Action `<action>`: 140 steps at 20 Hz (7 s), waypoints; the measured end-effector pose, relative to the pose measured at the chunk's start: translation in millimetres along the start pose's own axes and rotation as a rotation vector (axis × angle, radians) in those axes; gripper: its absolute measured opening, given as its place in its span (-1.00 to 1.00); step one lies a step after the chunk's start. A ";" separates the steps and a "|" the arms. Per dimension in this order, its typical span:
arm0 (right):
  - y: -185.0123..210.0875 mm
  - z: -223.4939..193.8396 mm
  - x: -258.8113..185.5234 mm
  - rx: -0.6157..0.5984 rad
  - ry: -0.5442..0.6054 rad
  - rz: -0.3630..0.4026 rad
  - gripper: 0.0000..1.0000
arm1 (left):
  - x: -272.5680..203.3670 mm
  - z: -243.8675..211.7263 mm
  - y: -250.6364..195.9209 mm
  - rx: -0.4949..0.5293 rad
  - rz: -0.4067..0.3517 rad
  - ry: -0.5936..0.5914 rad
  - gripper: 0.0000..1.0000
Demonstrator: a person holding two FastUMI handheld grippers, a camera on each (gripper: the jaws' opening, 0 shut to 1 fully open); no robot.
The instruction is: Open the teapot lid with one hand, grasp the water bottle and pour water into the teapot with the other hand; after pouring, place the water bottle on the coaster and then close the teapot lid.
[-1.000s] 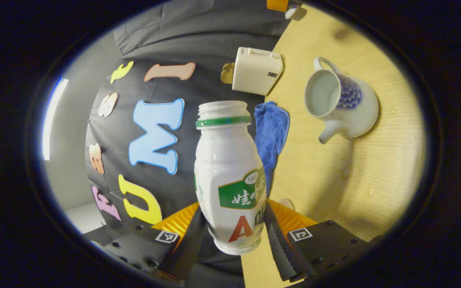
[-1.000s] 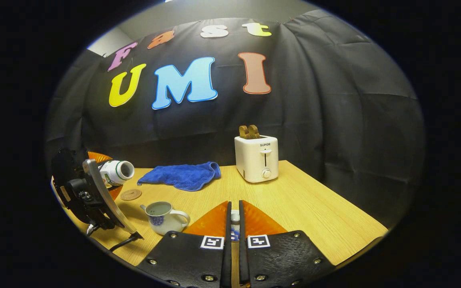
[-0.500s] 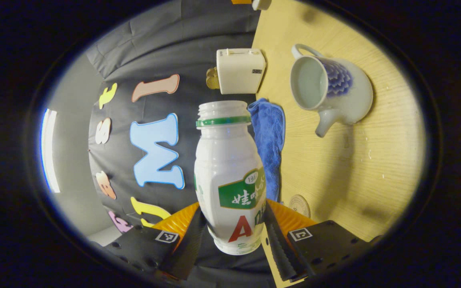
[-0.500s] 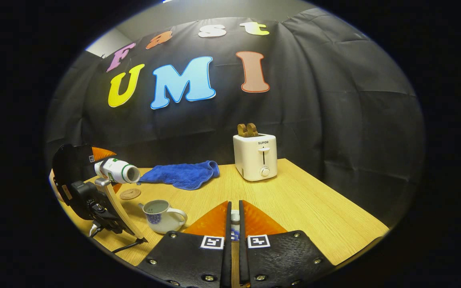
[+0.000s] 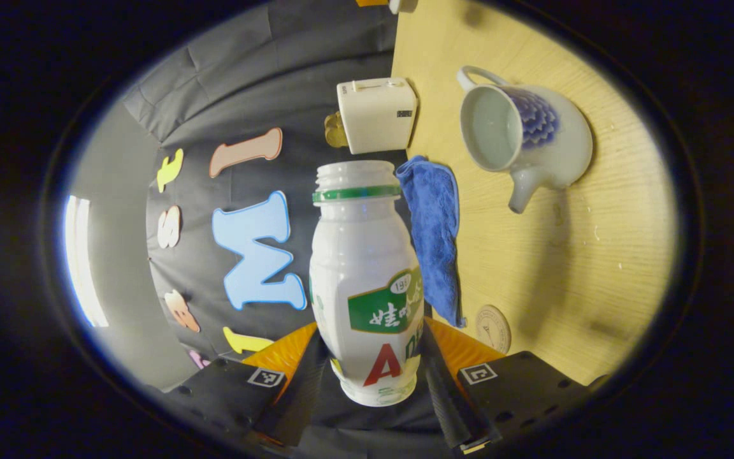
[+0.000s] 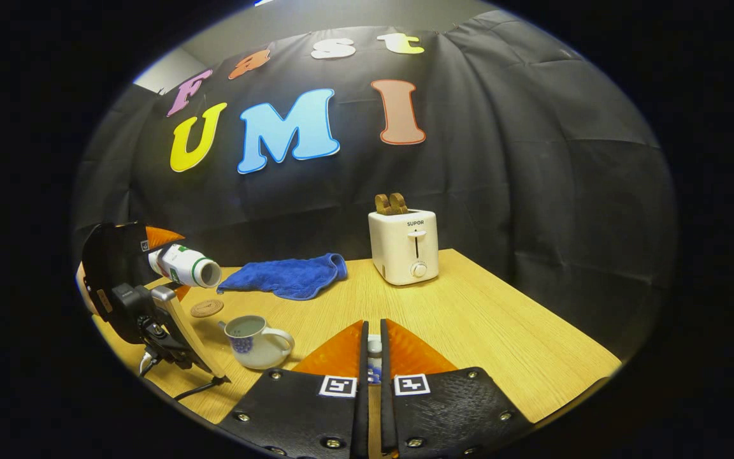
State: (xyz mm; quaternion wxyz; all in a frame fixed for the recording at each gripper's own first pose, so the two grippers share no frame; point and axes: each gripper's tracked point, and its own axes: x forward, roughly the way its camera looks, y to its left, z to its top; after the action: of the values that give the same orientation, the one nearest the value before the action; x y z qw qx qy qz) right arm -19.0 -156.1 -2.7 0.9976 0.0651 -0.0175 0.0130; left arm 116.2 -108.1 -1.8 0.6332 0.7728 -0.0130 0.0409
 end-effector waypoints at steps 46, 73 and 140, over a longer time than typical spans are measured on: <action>-12.4 -6.7 -2.6 0.008 0.006 -0.003 -0.86 | -6.4 14.4 24.5 0.214 0.074 -0.027 0.70; -24.1 -14.2 -6.1 0.022 0.011 0.012 -0.86 | -12.0 49.6 16.0 0.447 0.072 -0.122 0.69; 157.6 -19.1 61.3 -0.149 0.048 0.196 -0.39 | -19.3 -170.2 -44.8 -1.494 -0.158 0.121 0.69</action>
State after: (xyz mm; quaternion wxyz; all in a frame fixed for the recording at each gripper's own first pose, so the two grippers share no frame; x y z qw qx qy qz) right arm 38.5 4.1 1.0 0.9938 -0.0117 -0.0006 0.1104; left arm 92.3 66.9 -14.0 0.9896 0.1328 0.0530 0.0184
